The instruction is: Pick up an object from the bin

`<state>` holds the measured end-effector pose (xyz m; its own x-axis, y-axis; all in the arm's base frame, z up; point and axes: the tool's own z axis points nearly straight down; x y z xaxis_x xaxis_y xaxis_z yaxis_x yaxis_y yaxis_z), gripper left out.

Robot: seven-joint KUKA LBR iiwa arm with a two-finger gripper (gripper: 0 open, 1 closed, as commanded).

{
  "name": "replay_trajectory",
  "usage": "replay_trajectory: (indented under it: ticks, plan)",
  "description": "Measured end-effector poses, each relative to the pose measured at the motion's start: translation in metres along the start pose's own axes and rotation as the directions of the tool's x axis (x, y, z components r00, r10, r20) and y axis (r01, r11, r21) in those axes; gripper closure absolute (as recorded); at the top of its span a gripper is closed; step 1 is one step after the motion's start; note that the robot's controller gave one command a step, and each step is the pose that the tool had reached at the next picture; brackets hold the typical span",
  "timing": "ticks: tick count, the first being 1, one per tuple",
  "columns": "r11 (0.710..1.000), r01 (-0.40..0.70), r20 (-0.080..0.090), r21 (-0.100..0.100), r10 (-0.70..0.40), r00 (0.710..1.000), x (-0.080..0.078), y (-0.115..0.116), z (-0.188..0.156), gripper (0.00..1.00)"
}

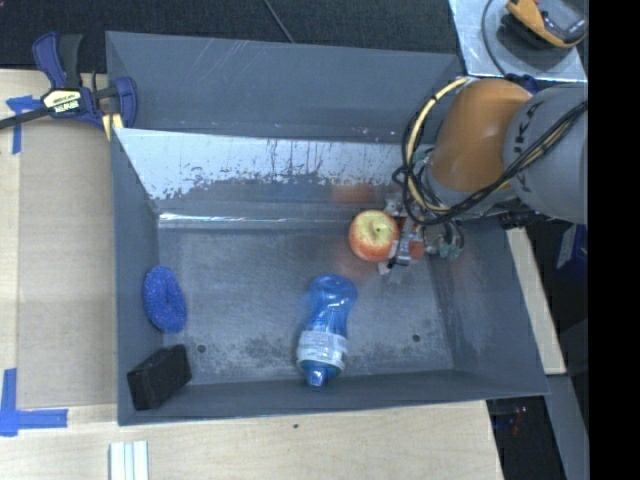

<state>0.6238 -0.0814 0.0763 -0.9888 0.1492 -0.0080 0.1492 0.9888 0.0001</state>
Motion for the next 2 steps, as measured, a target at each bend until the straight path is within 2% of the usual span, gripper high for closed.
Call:
replay_trajectory:
  ticks: [1, 2]
  plan:
    - [1.000, 0.002, 0.006, 0.000, -0.002, 1.000, -0.002, 0.009, -0.028, 0.00]
    - [0.999, -0.046, -0.009, 0.001, 0.046, 0.999, 0.011, 0.037, -0.024, 0.00]
